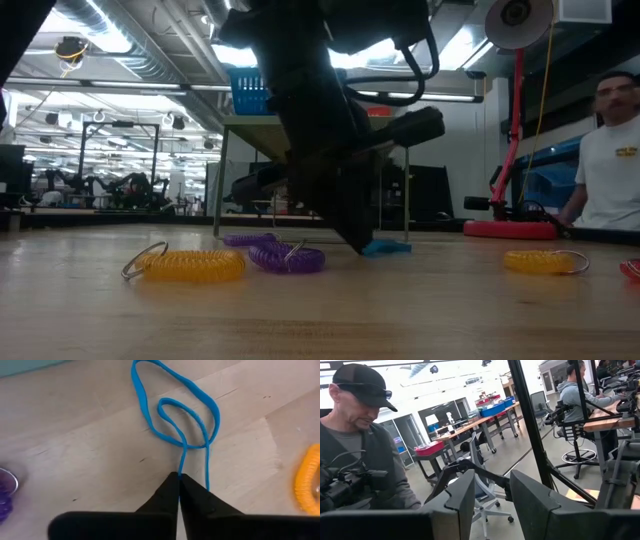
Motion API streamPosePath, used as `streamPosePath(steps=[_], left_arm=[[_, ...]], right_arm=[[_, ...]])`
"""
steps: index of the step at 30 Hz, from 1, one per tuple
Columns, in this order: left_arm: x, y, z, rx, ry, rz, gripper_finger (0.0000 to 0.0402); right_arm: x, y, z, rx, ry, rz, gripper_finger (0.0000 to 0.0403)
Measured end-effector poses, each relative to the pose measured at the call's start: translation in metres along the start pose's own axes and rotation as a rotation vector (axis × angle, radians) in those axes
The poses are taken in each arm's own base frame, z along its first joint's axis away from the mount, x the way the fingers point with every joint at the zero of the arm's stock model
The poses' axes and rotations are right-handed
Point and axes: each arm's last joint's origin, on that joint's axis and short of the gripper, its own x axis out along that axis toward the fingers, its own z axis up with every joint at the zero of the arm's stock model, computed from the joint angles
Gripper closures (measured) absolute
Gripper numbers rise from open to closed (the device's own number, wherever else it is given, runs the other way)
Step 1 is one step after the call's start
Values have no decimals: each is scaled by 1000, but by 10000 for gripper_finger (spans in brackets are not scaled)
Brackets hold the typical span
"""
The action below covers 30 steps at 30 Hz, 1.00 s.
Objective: Pick & Place Office Desk Supplies
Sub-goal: Put the blue rubber band into the blue basket on the shelf
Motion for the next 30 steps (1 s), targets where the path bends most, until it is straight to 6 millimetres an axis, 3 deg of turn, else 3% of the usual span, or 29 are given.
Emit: streamPosePath(steps=[8, 15, 18, 30], left_arm=[[7, -4, -3, 1, 50, -53, 400], [-20, -18, 3, -23, -7, -181, 400], [-42, -19, 8, -2, -35, -196, 400], [-172, -19, 33, 53, -336, -373, 400]], right_arm=[[0, 0, 0, 0, 0, 1, 275], [0, 0, 0, -1, 0, 1, 275], [0, 0, 0, -5, -1, 0, 275], [0, -1, 0, -23, -15, -30, 275]])
